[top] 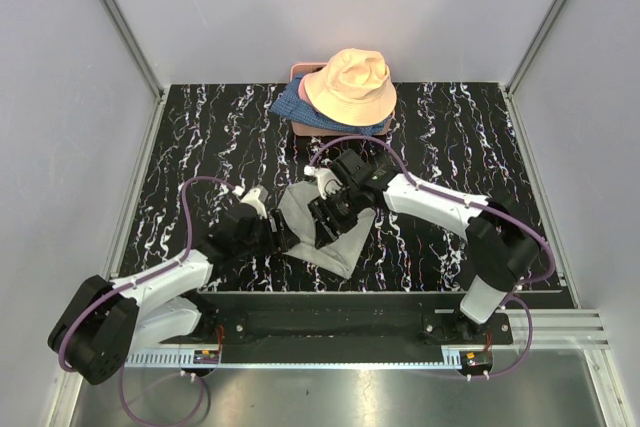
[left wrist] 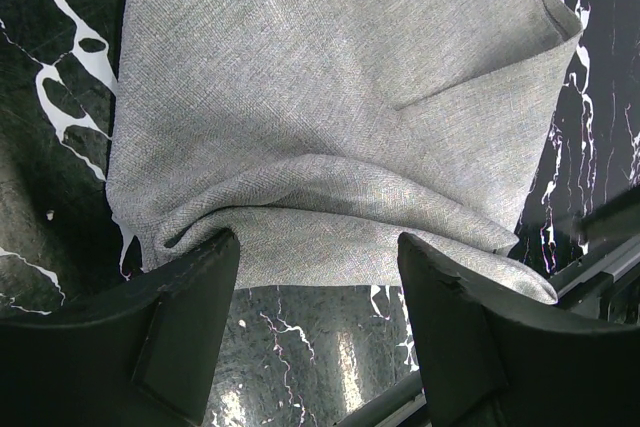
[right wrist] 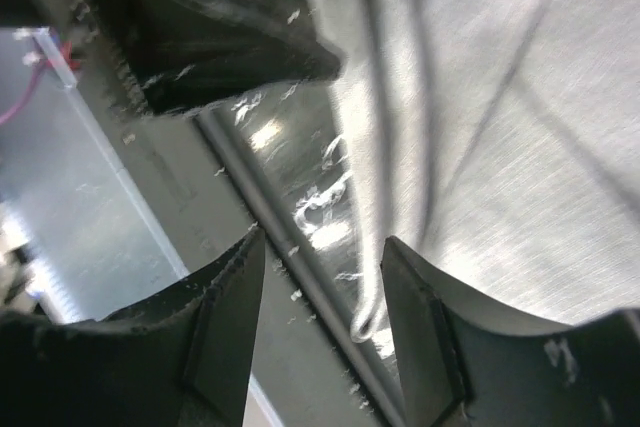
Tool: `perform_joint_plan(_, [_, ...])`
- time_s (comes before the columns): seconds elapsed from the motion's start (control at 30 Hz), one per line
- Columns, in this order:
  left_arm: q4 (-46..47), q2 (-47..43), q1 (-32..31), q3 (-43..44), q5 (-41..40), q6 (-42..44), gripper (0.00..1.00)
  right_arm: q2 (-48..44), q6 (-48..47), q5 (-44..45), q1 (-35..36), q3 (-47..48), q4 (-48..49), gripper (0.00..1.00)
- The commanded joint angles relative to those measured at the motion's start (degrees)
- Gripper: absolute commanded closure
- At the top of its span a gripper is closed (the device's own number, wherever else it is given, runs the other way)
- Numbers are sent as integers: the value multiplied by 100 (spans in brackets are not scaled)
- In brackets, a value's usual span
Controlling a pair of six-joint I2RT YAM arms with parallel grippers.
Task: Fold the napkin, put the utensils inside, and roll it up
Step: Roll the napkin with the utensil
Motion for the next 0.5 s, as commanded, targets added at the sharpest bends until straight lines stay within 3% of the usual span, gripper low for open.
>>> perform_joint_plan(0.0, [18, 118, 41, 168, -50, 97, 30, 256, -289, 568, -17, 108, 641, 41])
perform_joint_plan(0.47, [-70, 224, 41, 318, -6, 158, 30, 1118, -554, 560, 291, 337, 1170, 41])
